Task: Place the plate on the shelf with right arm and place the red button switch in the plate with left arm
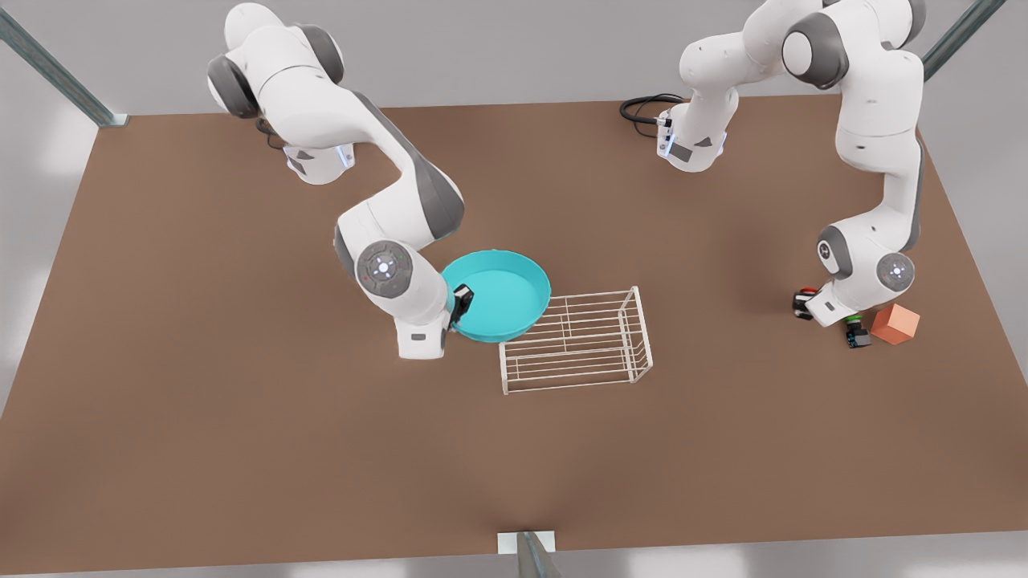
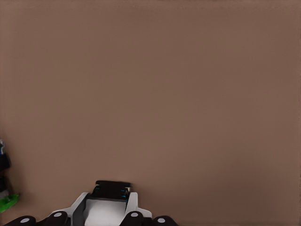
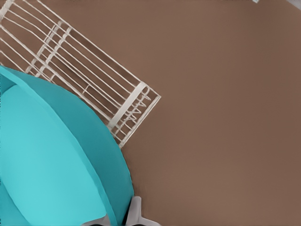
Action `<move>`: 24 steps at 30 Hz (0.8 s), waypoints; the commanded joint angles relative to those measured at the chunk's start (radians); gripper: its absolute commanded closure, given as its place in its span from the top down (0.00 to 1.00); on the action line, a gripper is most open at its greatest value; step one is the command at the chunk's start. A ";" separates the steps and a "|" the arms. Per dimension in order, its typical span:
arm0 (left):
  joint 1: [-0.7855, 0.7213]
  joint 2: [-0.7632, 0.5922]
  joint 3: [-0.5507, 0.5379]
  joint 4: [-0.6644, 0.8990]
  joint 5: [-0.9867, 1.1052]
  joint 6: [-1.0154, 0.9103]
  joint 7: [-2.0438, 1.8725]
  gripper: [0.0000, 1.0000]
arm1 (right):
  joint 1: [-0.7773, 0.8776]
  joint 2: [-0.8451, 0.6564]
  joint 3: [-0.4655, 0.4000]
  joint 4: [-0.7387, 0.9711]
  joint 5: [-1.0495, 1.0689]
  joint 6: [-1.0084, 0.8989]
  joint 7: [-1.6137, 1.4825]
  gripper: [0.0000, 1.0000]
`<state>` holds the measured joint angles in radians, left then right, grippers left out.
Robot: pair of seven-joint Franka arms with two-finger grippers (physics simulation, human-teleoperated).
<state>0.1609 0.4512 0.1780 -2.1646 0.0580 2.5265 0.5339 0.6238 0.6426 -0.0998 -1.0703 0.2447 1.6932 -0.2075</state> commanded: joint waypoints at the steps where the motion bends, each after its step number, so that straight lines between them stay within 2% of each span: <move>1: 0.000 -0.011 0.000 0.002 -0.006 -0.014 0.018 0.45 | 0.036 0.022 0.002 0.003 0.018 0.138 0.454 0.20; 6: 0.000 -0.042 0.000 0.002 -0.009 -0.020 0.014 0.45 | 0.085 0.074 0.012 0.003 0.019 0.309 0.565 0.20; 9: -0.004 -0.092 -0.014 0.017 -0.026 -0.098 0.008 0.45 | 0.103 0.104 0.002 0.001 0.053 0.376 0.569 0.20; 17: -0.011 -0.170 -0.106 0.132 -0.053 -0.319 -0.110 0.45 | 0.128 0.141 0.012 -0.003 0.053 0.431 0.609 0.22; 19: -0.009 -0.181 -0.107 0.143 -0.053 -0.322 -0.118 0.45 | 0.128 0.143 0.009 -0.005 0.053 0.444 0.606 0.22; 20: -0.011 -0.189 -0.115 0.144 -0.056 -0.322 -0.126 0.45 | 0.128 0.146 0.006 -0.007 0.053 0.445 0.608 0.35; 21: -0.011 -0.193 -0.134 0.161 -0.060 -0.342 -0.161 0.45 | 0.128 0.146 0.006 -0.010 0.053 0.445 0.608 1.00; 24: -0.011 -0.193 -0.172 0.255 -0.087 -0.459 -0.222 0.45 | 0.128 0.146 0.006 -0.011 0.053 0.459 0.608 1.00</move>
<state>0.1513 0.2591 0.0144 -1.9267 -0.0048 2.1980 0.4441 0.7516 0.7900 -0.0930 -1.0813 0.2680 2.1185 0.2437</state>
